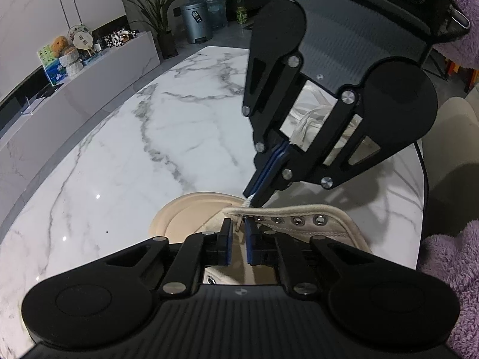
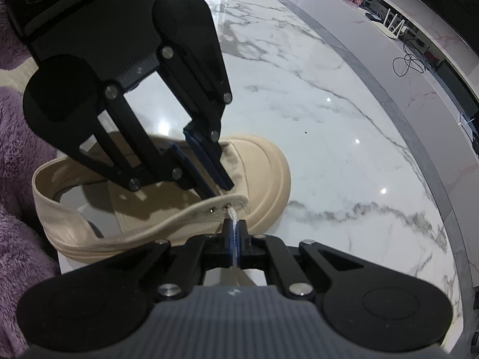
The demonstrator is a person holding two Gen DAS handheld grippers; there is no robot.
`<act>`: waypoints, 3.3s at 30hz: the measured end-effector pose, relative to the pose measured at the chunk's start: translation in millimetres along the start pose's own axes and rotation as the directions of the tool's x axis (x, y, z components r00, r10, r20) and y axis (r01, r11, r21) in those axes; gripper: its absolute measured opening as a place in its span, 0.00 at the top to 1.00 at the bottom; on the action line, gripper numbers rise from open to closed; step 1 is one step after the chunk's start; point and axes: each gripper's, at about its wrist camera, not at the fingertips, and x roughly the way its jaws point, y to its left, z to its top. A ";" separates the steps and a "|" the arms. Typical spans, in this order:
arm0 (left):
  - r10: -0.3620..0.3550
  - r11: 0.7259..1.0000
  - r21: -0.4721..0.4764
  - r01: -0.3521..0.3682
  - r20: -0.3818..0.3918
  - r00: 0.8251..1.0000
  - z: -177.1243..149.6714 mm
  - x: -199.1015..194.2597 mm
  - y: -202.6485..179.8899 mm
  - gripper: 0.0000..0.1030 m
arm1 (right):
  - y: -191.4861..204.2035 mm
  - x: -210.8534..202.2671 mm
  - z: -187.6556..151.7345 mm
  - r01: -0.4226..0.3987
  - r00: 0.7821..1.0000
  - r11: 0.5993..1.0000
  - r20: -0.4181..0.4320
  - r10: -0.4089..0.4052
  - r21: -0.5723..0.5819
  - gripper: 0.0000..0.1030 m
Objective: Lace up shoes with both hands
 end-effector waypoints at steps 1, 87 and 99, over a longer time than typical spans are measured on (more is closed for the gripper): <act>0.001 1.000 0.001 -0.001 -0.001 1.000 -0.1 0.0 -0.4 0.98 | -0.1 0.4 0.6 -0.001 1.000 1.000 0.000 0.001 0.001 0.98; 0.086 0.996 0.026 -0.086 -0.016 0.996 -38.9 -30.0 20.1 0.99 | 19.5 12.7 63.6 0.044 0.999 0.999 -0.027 -0.044 0.024 0.96; 0.189 0.980 -0.054 -0.191 -0.035 0.981 -50.9 -73.2 40.3 0.99 | -23.2 -50.9 -18.5 0.214 0.977 0.933 -0.088 -0.196 0.288 0.76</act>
